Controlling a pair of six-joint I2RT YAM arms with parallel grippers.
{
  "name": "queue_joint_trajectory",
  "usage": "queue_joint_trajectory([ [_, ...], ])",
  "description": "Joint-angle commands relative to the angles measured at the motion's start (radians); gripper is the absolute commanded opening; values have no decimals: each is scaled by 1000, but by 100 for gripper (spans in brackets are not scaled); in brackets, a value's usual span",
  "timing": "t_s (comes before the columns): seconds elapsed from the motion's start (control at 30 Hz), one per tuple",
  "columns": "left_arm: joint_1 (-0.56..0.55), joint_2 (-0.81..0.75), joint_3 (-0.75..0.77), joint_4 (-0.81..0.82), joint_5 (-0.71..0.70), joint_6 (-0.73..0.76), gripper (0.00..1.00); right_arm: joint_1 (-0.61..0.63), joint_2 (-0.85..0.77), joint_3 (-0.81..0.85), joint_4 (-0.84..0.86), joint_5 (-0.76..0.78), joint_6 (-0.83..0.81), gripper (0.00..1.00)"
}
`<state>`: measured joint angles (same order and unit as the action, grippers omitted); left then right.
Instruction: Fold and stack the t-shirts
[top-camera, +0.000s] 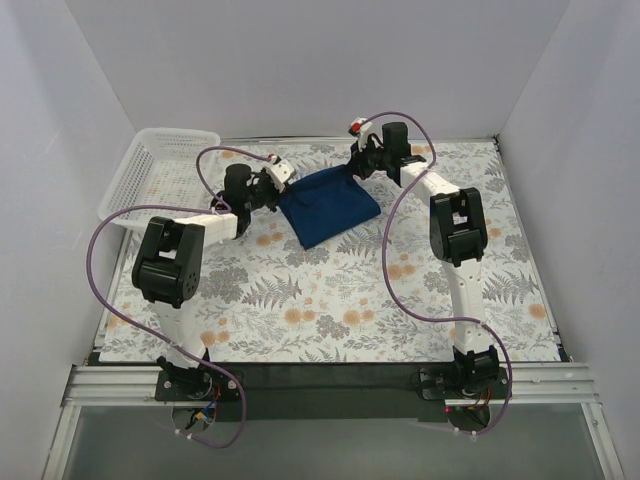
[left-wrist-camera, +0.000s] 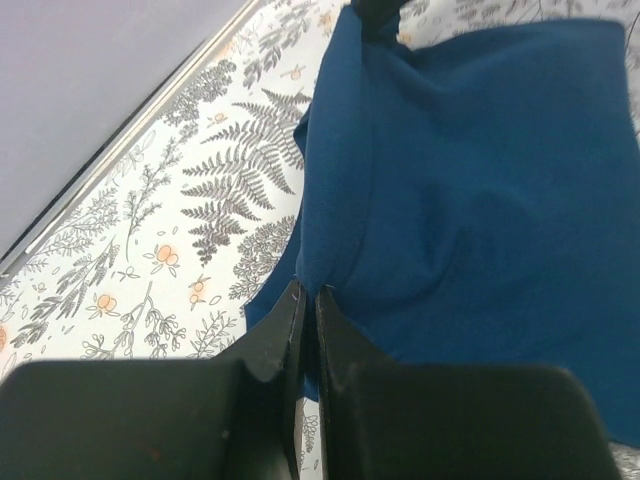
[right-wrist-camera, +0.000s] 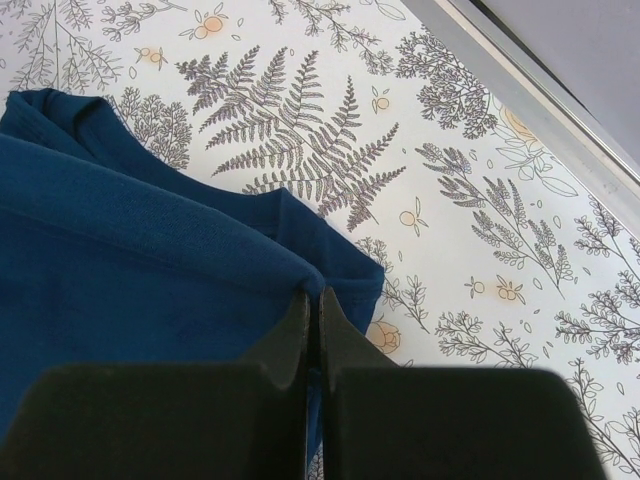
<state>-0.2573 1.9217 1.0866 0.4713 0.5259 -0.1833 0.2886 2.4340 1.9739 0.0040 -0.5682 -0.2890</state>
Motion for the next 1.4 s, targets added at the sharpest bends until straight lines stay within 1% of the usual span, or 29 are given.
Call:
queue_joint_trajectory([
  [0.0, 7, -101, -2, -43, -26, -73, 0, -2, 5, 51, 48, 47, 10, 1],
  [0.1, 7, -112, -31, -63, -43, -113, 0, 3, 10, 55, 53, 51, 13, 1],
  [0.27, 7, -98, -62, -85, -64, -136, 0, 20, 23, 69, 60, 56, 19, 1],
  [0.5, 9, -79, -57, -103, -98, -148, 0, 29, 31, 94, 71, 80, 36, 1],
  [0.63, 12, -61, -45, -125, -147, -151, 0, 30, 36, 100, 80, 114, 60, 1],
  [0.87, 23, -47, -51, -141, -178, -182, 0, 49, 28, 89, 160, 123, 132, 1],
  [0.93, 24, -44, -50, -152, -184, -183, 0, 64, 31, 89, 172, 174, 155, 1],
  [1.07, 27, -44, -45, -164, -196, -194, 0, 87, 53, 103, 179, 235, 133, 3],
  [1.2, 30, -56, -56, -178, -195, -219, 0, 98, 72, 112, 180, 264, 122, 9],
  [1.27, 30, -65, -62, -186, -191, -229, 0, 103, 89, 129, 180, 280, 117, 14],
  [1.3, 32, -69, -71, -191, -191, -238, 0, 104, 94, 137, 180, 286, 116, 28],
  [1.33, 32, -70, -74, -194, -193, -258, 0, 110, 99, 141, 179, 303, 114, 38],
  [1.37, 36, -73, -71, -209, -199, -272, 0, 110, 99, 147, 182, 323, 116, 54],
])
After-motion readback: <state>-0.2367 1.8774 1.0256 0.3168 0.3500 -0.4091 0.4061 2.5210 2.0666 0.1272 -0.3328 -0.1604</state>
